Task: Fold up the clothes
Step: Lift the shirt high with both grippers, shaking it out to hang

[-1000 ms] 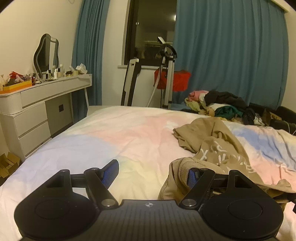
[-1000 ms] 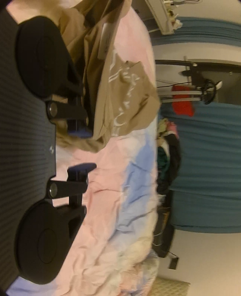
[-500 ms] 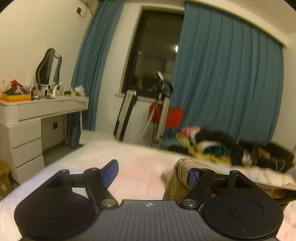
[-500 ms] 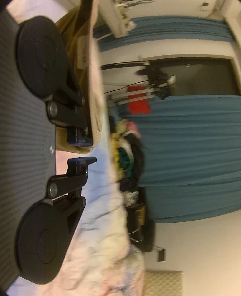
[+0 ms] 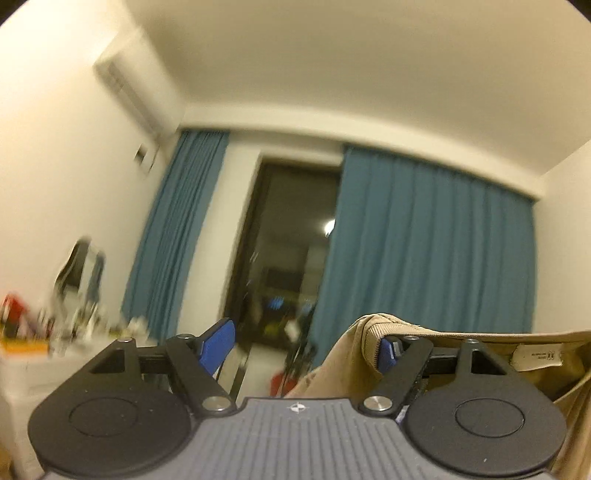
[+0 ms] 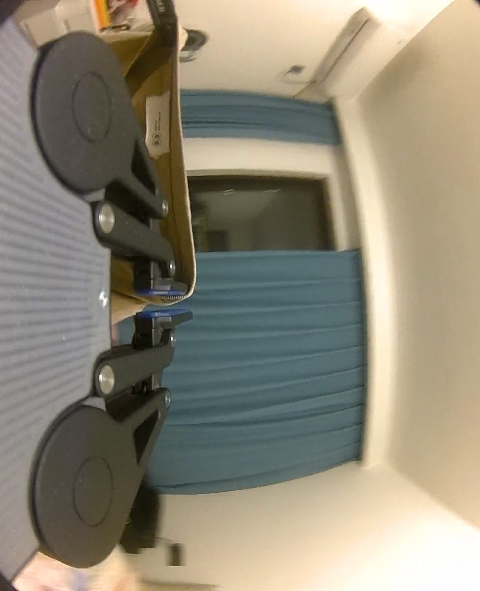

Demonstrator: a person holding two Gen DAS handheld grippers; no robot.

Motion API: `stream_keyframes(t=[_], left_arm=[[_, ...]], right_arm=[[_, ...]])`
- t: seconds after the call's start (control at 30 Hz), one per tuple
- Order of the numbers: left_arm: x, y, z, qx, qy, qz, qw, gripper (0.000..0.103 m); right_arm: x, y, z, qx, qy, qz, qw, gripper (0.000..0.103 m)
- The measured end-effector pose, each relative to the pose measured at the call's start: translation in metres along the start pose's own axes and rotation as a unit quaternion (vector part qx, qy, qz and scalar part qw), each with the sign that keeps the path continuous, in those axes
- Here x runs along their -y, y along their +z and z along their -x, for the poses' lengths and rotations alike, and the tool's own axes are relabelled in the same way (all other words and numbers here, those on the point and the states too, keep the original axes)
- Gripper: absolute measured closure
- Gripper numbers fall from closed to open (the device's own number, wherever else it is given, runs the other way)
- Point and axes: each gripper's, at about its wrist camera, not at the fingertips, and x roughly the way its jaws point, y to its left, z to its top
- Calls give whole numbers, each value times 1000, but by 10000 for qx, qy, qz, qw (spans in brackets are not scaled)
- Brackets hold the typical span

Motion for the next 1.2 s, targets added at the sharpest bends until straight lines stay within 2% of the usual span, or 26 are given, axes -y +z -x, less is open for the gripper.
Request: stream_keyframes(t=[0.13,0.2,0.27,0.33,0.43,0.57,0.6,0.63,0.7,0.77,0.83,0.9,1.0,1.07,1.13,1.2], left_arm=[[4,57,21,215,-321,-33,9992,19],[9,73,25,249,-444,-63,9987,17],[14,79,22,223,-532,-124,9983,16],[19,70,10,35,-626,-158,9979,16],[23,39,-20,-441,-679,-115,9967,16],[18,-36,-78,-1121,-704,152,9911,16],[21,-61,-94,-1194,-631,42,9908,18],[24,-86,-110,-1232,-529,-132,9909,19],[28,-135,-134,-974,-339,-578,9930,21],[29,-180,-150,-884,-263,-923,9914,21],[31,-224,-165,-828,-203,-1250,9885,21],[28,-261,-172,-851,-210,-1348,9870,21],[21,-306,-168,-754,-179,-1370,9875,26],[14,-325,-157,-548,-163,-1222,9909,26],[10,-327,-133,-436,-134,-1038,9936,25],[6,-326,-108,-339,-103,-848,9958,25]], right_arm=[[6,59,29,354,207,-69,9991,94],[6,77,38,488,189,47,9986,94],[6,80,37,493,91,245,9984,94],[6,76,33,431,-22,410,9982,94],[11,46,10,184,-320,544,9978,94],[37,-18,-45,-483,-526,296,9970,94],[43,-39,-59,-704,-513,183,9960,94],[49,-64,-72,-903,-470,59,9948,94],[61,-120,-95,-1251,-238,-351,9912,94],[69,-180,-111,-1624,70,-778,9836,92],[71,-241,-122,-2000,364,-1150,9723,92],[66,-300,-123,-2336,584,-1452,9597,91],[58,-384,-123,-2923,968,-2083,9283,91],[54,-424,-117,-3104,1147,-2622,9065,90],[54,-454,-106,-3245,1216,-2981,8894,83],[60,-470,-96,-3346,1206,-3143,8802,64]])
